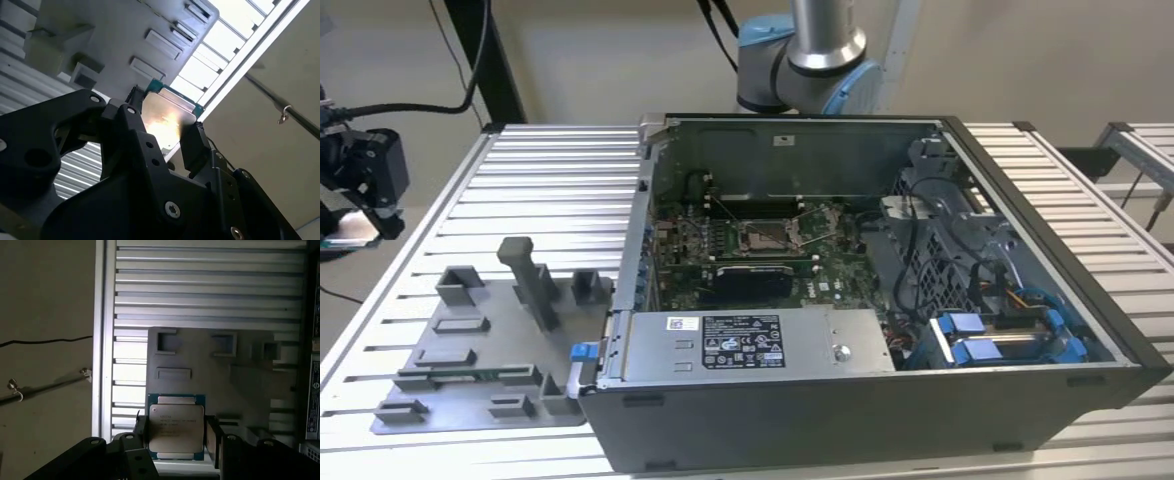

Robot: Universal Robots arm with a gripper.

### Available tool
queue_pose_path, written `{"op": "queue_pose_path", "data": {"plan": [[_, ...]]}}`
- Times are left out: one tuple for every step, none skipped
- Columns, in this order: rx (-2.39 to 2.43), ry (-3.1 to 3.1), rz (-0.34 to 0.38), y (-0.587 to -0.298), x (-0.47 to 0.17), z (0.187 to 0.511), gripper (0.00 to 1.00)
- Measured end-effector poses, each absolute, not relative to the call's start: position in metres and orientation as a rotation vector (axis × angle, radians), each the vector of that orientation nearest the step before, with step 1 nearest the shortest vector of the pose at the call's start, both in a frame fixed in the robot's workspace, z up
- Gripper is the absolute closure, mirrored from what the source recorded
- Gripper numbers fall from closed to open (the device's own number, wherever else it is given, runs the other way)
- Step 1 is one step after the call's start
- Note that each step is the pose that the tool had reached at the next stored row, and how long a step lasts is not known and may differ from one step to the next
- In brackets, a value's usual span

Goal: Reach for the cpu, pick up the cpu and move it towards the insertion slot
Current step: 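Pick up the cpu and move it towards the insertion slot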

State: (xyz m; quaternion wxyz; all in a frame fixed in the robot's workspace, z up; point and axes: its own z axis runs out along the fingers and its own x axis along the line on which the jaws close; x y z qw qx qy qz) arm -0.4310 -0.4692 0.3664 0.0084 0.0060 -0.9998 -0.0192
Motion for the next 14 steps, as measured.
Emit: {"op": "queue_pose_path", "data": {"plan": [[0.019, -3.124, -0.060, -0.469, -0.431, 0.369, 1.00], [0.019, -3.124, -0.060, -0.469, -0.431, 0.372, 1.00], [0.019, -3.124, -0.060, -0.469, -0.431, 0.374, 1.00], [0.019, -3.124, -0.060, -0.469, -0.431, 0.376, 1.00], [0.019, -3.124, -0.060, -0.469, -0.431, 0.379, 1.00], [0.019, -3.124, -0.060, -0.469, -0.431, 0.381, 1.00], [0.019, -3.124, -0.060, -0.469, -0.431, 0.383, 1.00], [0.019, -3.124, -0.060, -0.469, -0.431, 0.386, 1.00], [0.019, -3.124, -0.060, -0.469, -0.431, 0.388, 1.00], [0.019, -3.124, -0.060, -0.469, -0.431, 0.391, 1.00], [0.019, -3.124, -0.060, -0.469, -0.431, 0.393, 1.00], [0.019, -3.124, -0.060, -0.469, -0.431, 0.395, 1.00], [0.019, -3.124, -0.060, -0.469, -0.431, 0.398, 1.00], [0.019, -3.124, -0.060, -0.469, -0.431, 0.400, 1.00]]}}
